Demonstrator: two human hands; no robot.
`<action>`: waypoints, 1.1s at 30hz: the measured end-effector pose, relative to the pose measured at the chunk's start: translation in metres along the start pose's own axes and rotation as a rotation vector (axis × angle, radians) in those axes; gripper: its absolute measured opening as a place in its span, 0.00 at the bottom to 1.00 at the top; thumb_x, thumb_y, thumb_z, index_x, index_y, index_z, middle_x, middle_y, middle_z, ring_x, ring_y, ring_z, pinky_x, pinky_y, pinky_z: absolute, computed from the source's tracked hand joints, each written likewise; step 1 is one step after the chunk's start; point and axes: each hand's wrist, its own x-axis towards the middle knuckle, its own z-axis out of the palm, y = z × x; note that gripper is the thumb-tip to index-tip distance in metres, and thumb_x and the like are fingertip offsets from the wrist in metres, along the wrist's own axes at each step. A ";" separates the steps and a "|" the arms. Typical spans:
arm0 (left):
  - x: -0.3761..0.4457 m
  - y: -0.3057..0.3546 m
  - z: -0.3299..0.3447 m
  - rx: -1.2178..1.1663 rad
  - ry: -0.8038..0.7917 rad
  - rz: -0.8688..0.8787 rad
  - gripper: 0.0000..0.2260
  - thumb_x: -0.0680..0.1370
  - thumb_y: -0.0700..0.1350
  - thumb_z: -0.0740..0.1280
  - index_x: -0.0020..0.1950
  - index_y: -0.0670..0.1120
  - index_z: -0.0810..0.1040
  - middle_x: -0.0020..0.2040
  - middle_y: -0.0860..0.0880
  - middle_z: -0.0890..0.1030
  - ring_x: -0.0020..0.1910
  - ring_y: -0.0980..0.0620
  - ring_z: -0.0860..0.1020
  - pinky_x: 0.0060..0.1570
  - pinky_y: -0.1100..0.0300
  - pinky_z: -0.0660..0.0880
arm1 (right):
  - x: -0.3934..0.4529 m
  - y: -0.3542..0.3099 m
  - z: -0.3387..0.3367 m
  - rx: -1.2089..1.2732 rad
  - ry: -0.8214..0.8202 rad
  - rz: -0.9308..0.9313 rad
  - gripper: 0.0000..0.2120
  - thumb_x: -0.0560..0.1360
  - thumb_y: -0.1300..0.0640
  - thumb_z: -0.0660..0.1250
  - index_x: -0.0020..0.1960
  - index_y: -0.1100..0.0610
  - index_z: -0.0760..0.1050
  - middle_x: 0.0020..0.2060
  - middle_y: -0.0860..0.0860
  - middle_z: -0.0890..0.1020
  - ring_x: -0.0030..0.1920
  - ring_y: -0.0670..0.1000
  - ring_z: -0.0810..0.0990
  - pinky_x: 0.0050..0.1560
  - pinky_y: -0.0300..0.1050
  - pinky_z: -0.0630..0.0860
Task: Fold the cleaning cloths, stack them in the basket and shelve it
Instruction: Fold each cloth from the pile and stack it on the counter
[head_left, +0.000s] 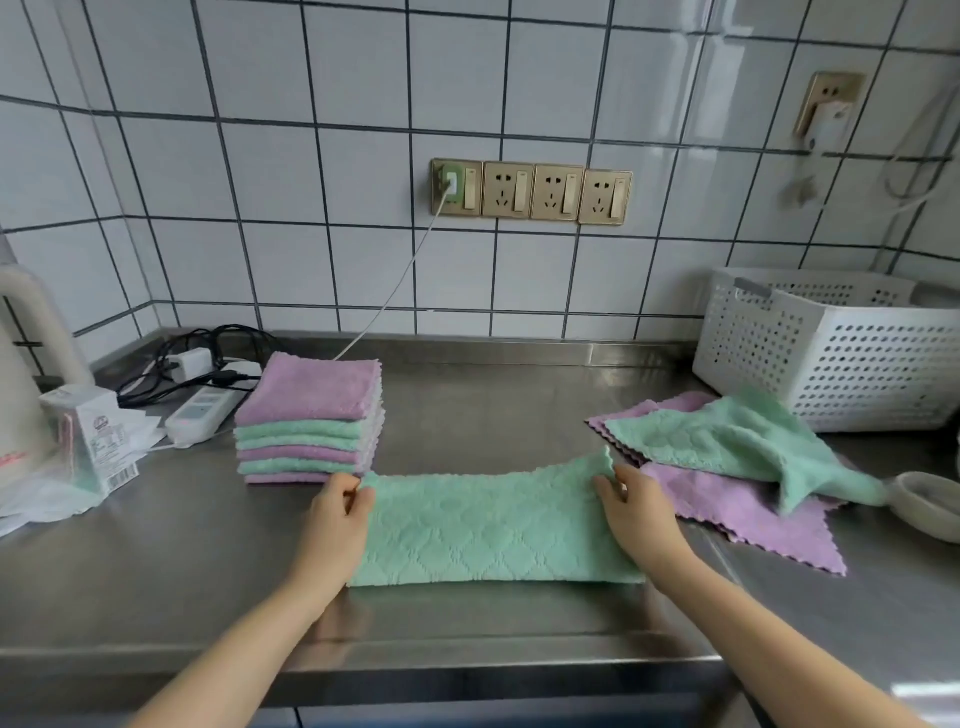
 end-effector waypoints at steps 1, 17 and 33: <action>-0.001 0.001 0.001 0.029 0.016 0.016 0.09 0.80 0.42 0.61 0.41 0.40 0.69 0.31 0.48 0.68 0.29 0.51 0.64 0.30 0.56 0.60 | 0.001 0.000 0.002 -0.006 0.014 -0.021 0.11 0.79 0.58 0.60 0.40 0.63 0.69 0.29 0.54 0.72 0.29 0.51 0.67 0.31 0.47 0.61; -0.014 -0.001 0.002 0.240 0.080 0.126 0.10 0.74 0.38 0.67 0.53 0.44 0.71 0.31 0.43 0.72 0.32 0.47 0.71 0.34 0.49 0.69 | 0.010 0.004 0.008 -0.191 -0.045 0.130 0.11 0.78 0.55 0.62 0.42 0.63 0.72 0.29 0.53 0.73 0.39 0.59 0.76 0.35 0.45 0.64; -0.016 0.005 0.000 0.738 0.021 0.325 0.17 0.64 0.35 0.74 0.51 0.44 0.78 0.49 0.44 0.71 0.39 0.41 0.77 0.35 0.50 0.77 | 0.004 -0.016 -0.007 -0.391 -0.099 0.095 0.10 0.78 0.58 0.61 0.55 0.61 0.65 0.45 0.58 0.77 0.45 0.61 0.77 0.38 0.47 0.71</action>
